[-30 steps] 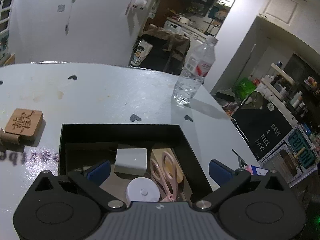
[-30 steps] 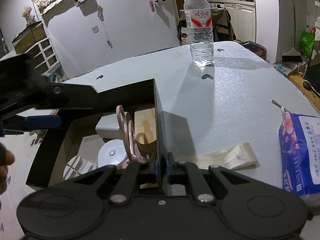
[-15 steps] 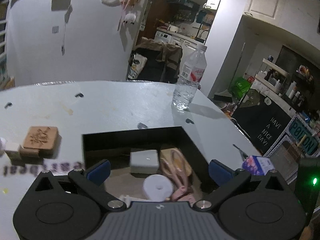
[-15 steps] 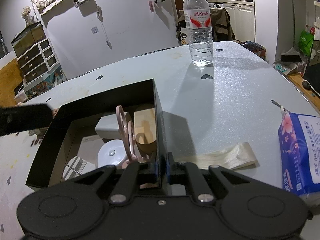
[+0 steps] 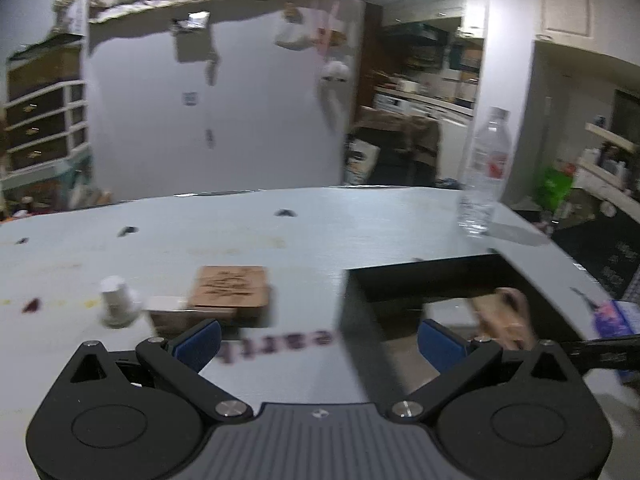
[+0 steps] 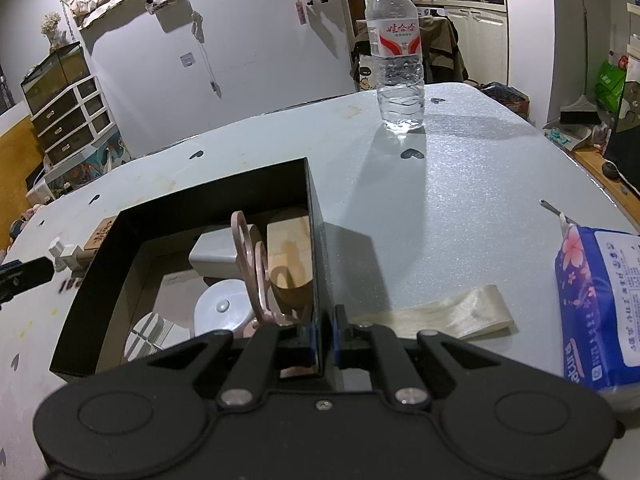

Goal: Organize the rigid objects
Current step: 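Move the left tool to the small white block with wooden dowel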

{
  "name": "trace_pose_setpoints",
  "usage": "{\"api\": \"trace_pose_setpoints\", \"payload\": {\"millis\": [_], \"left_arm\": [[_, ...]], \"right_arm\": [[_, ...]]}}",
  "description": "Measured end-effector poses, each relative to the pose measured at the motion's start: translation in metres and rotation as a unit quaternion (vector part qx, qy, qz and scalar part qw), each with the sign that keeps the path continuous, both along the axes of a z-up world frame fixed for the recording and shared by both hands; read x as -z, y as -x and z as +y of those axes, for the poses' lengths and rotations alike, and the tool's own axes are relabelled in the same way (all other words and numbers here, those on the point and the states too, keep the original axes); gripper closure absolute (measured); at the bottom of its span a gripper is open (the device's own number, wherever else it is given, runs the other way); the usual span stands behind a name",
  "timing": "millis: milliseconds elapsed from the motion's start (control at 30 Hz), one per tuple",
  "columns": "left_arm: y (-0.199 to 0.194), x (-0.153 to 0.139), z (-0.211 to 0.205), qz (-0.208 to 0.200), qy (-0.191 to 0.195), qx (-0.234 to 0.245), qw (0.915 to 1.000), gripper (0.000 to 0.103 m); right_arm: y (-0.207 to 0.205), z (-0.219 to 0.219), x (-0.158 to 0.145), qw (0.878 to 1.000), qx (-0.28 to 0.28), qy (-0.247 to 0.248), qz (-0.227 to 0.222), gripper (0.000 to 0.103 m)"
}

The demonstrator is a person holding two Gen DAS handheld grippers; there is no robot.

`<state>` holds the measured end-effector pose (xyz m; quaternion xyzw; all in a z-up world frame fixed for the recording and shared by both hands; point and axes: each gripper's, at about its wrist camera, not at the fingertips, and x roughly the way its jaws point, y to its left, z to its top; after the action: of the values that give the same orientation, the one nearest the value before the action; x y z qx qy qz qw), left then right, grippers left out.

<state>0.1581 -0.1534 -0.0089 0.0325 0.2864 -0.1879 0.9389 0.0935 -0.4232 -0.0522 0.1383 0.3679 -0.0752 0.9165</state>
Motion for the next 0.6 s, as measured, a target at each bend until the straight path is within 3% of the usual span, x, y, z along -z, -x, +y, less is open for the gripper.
{"api": "trace_pose_setpoints", "payload": {"millis": [300,600], "left_arm": [[-0.018,0.028,0.039,-0.026,-0.015,-0.023,0.9993,0.000],[-0.059,0.067,0.050,0.002,-0.020,-0.013,0.9997,0.000]], "right_arm": [[-0.001,0.002,0.000,1.000,0.004,0.003,0.003,0.096],[-0.002,0.004,0.000,1.000,0.008,0.007,0.007,0.096]]}}
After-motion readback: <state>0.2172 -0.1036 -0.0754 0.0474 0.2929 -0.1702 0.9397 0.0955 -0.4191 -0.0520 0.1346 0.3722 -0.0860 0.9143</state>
